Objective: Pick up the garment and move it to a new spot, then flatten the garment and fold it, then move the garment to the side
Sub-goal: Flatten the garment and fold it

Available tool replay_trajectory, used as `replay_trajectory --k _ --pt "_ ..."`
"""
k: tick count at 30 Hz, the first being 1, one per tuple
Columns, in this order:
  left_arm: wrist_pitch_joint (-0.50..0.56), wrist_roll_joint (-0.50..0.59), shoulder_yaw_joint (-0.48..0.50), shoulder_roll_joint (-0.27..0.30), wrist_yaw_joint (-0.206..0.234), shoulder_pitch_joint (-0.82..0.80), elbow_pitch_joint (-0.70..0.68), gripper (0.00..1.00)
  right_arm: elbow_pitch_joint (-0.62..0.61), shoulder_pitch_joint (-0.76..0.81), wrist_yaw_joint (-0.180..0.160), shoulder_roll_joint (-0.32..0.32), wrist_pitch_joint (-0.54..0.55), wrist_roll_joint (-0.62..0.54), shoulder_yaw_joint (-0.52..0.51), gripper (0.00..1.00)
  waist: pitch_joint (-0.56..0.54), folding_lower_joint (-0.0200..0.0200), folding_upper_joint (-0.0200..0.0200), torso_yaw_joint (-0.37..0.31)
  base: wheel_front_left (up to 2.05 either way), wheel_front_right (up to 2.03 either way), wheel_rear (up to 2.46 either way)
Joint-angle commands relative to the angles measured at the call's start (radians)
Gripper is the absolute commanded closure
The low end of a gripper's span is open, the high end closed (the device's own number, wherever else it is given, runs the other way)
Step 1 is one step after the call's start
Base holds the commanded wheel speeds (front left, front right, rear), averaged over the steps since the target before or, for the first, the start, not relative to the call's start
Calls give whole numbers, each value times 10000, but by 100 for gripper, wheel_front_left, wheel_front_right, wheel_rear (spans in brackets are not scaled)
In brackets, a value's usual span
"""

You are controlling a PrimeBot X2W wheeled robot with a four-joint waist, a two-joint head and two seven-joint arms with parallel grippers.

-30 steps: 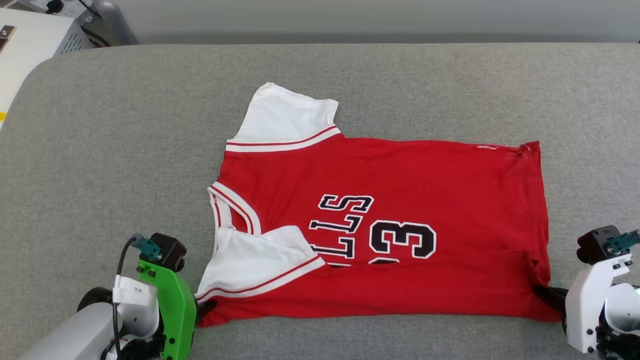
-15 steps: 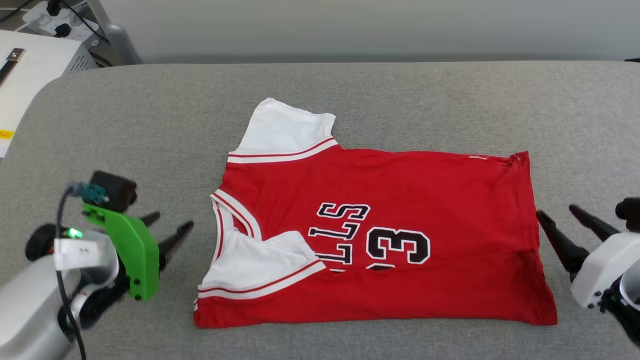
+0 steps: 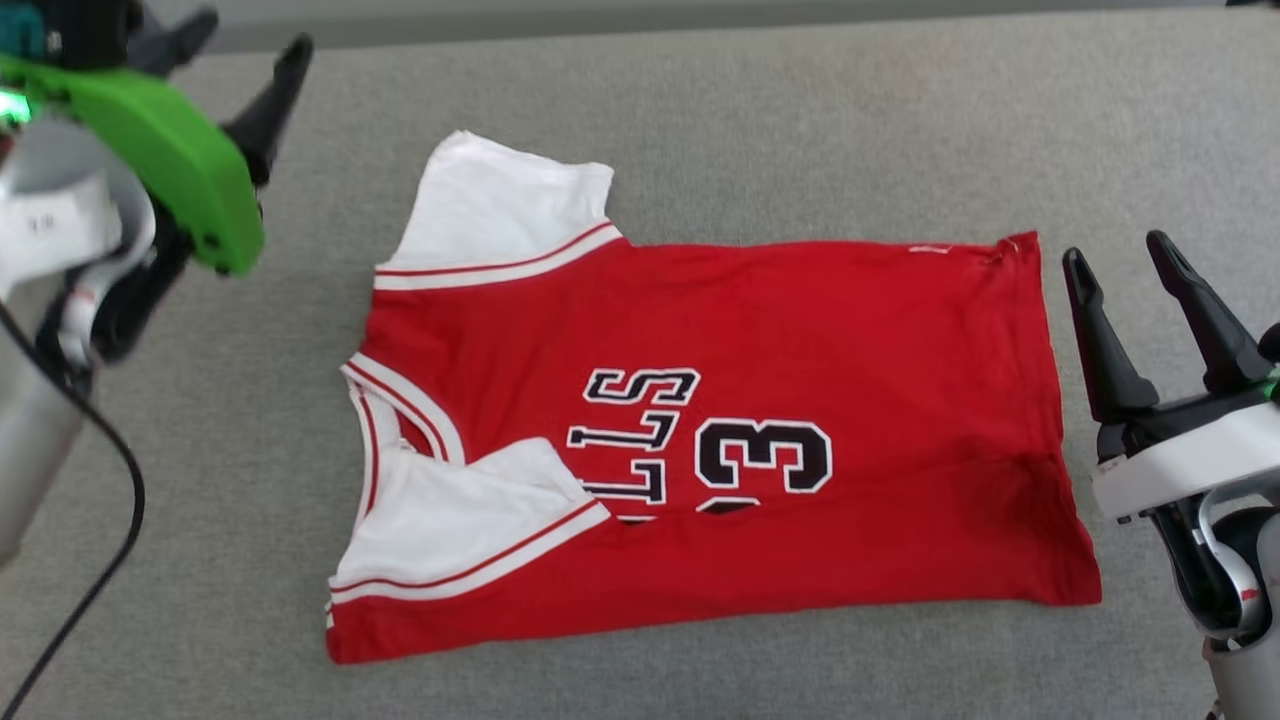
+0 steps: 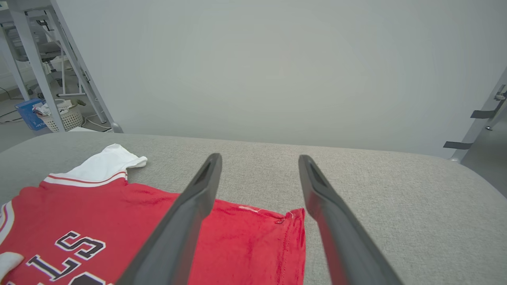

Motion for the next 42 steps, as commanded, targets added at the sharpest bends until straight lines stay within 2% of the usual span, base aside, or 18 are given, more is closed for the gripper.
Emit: replay_trajectory --k 1,5,7,8,12,15,25,26,27,30,35,38,42 --pt "209 59 -40 -199 -142 -539 259 0 -160 -221 -9 61 -61 -164 -3 0 1000 0 0 -487 0 0 0" --pt "1458 -221 -297 -766 -634 -1895 1315 0 -414 -446 -9 208 -47 -305 42 0 1687 0 0 -711 0 0 0" --pt "2416 -503 -493 -965 -903 -2470 1841 0 -504 -599 -9 253 -77 -324 93 0 2001 0 0 -843 0 0 0" --pt "3835 -661 -834 -1046 -1138 -3337 2496 0 -574 -837 -9 258 -62 -387 189 0 2495 0 0 -1054 0 0 0" --pt "5371 -1091 -1119 -1188 -1322 -4010 3268 0 -503 -1113 -9 255 -121 -441 299 0 2952 0 0 -1282 0 0 0" --pt "5998 -1166 -1286 -1207 -1383 -4335 3672 0 -449 -1288 -9 260 -191 -417 361 0 3213 0 0 -1425 0 0 0" --pt "6652 -911 -2026 -1250 -1483 -4137 4861 0 -112 -1523 -9 278 -408 -313 510 0 3460 0 0 -1537 0 0 0" --pt "6704 -925 -2097 -1256 -1499 -4080 4875 35 -92 -1536 -9 265 -411 -293 494 0 3432 0 0 -1514 0 0 0" --pt "6687 -976 -2129 -1278 -1517 -4026 4873 100 -74 -1552 -9 242 -409 -254 476 0 3383 0 0 -1476 0 0 0" --pt "6372 -912 -2265 -1268 -1558 -3986 4709 100 -50 -1639 -9 92 -390 -177 364 0 3201 0 0 -1329 0 0 0" --pt "5348 -853 -2295 -1236 -1590 -4061 4239 100 -208 -2168 -9 -563 46 -125 157 0 2713 0 0 -999 0 0 0" --pt "4722 -901 -2370 -1219 -1596 -3934 3787 100 -262 -2643 -9 -1082 1004 34 190 0 2361 0 0 -790 0 0 0" --pt "4106 -1037 -2603 -1104 -1598 -3612 3027 100 -59 -3392 -9 -2076 2949 768 681 0 1994 0 0 -487 0 0 0"
